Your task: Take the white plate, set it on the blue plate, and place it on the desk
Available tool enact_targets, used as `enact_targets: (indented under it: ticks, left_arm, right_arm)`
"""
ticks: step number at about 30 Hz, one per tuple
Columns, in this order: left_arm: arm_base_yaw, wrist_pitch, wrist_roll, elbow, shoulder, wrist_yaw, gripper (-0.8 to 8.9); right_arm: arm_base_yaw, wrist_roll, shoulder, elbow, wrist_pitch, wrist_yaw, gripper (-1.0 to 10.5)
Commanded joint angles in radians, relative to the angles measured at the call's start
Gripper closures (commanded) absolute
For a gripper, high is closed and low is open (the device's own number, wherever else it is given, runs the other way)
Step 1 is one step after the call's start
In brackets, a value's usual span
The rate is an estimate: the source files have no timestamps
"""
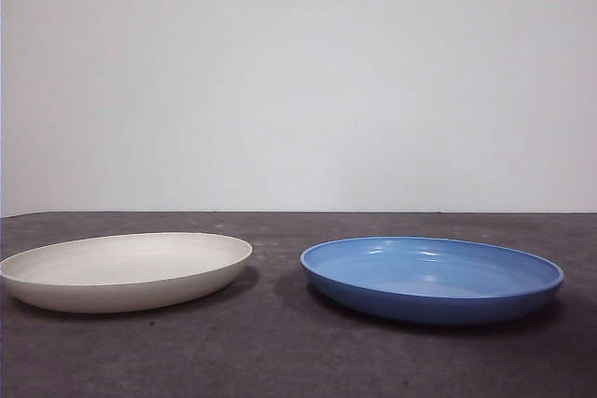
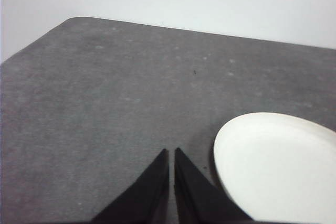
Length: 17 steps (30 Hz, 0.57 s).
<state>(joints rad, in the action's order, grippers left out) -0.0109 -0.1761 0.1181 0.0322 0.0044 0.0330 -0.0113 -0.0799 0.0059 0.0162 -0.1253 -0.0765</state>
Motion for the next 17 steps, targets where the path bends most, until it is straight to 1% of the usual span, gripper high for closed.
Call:
enact_targets:
  ticks: [1,4,9,12,15,17]
  left_arm:
    - [0.0,0.015,0.04,0.001,0.001,0.019,7.97]
    - [0.016,0.012,0.127,0.032,0.008,0.035,7.97]
    - [0.069,0.019,0.194,0.087,0.047,0.043,7.96]
    - [0.093,0.041,0.253,0.132,0.086,0.043,7.96]
    - [0.108,0.035,0.251,0.194,0.13,0.043,7.96]
    - [0.115,0.016,0.233,0.247,0.166,0.045,7.96]
  right_arm:
    - [0.0,-0.143,-0.002,0.004,0.013,-0.033,9.4]
    - [0.0,-0.247,-0.001,0.033,0.014,-0.04,9.4]
    - [0.0,-0.373,0.004,0.1,0.016,-0.071,9.4]
    - [-0.001,-0.408,0.032,0.158,0.01,-0.105,9.4]
    - [-0.001,-0.418,0.08,0.23,-0.025,-0.115,9.4]
    - [0.0,-0.42,0.122,0.291,-0.07,-0.134,9.4]
